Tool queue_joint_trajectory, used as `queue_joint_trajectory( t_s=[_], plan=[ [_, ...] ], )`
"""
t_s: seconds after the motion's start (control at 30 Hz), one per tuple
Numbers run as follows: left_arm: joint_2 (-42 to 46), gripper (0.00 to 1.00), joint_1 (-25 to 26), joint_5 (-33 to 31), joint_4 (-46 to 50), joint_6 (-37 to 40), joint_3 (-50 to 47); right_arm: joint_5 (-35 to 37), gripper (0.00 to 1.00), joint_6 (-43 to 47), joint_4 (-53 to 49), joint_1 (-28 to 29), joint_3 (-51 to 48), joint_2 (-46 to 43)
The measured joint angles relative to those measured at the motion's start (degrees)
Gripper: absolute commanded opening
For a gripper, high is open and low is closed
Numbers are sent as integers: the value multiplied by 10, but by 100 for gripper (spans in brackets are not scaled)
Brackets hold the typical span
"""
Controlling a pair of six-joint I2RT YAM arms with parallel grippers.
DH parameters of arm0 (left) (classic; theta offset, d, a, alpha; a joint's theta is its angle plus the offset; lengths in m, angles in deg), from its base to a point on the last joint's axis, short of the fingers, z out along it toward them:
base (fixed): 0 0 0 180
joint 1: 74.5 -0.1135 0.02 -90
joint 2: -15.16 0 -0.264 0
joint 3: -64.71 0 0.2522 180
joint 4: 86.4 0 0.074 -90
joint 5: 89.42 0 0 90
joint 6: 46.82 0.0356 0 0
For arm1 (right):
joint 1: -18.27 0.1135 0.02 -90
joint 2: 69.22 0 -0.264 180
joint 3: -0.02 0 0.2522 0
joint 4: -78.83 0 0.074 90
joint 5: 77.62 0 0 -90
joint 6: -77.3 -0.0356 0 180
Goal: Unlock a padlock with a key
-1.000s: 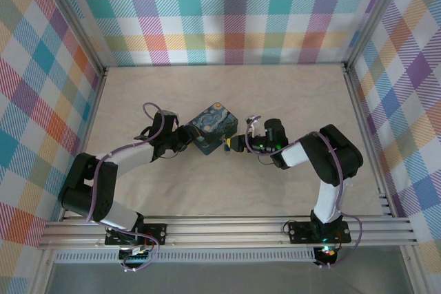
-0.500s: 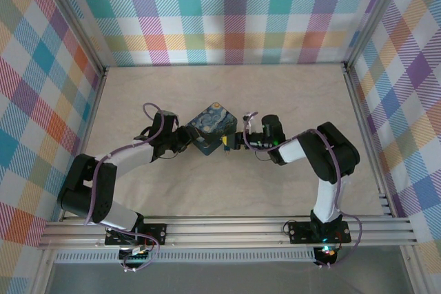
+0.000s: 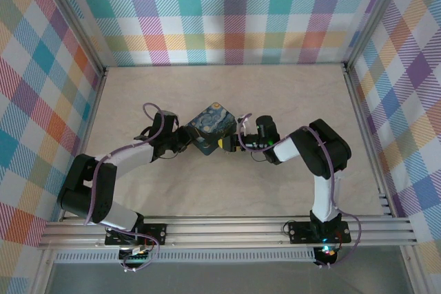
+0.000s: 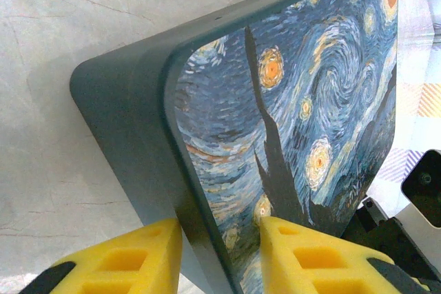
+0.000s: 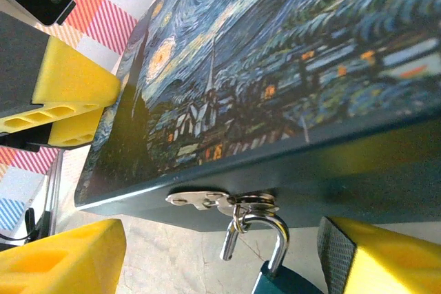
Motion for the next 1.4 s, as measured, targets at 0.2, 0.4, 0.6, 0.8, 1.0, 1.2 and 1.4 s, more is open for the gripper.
queue_joint_trajectory(
  t_s=[0.2,0.4,0.6,0.8,1.0,1.2,1.4],
  plan=[
    [0,34,0,0,0,0,0,-11,68,-9,9,2,0,2],
    [0,34,0,0,0,0,0,-24,62,-14,15,2,0,2],
    [0,34,0,0,3,0,1,-31,56,-17,17,2,-1,2],
    [2,34,0,0,8,0,1,-36,53,-23,18,2,-5,3],
    [2,34,0,0,13,0,3,-52,51,-27,38,2,-10,3],
    [2,34,0,0,14,0,4,-57,47,-27,39,2,-12,3],
    [2,34,0,0,15,0,4,-59,40,-26,38,2,-13,6]
  ],
)
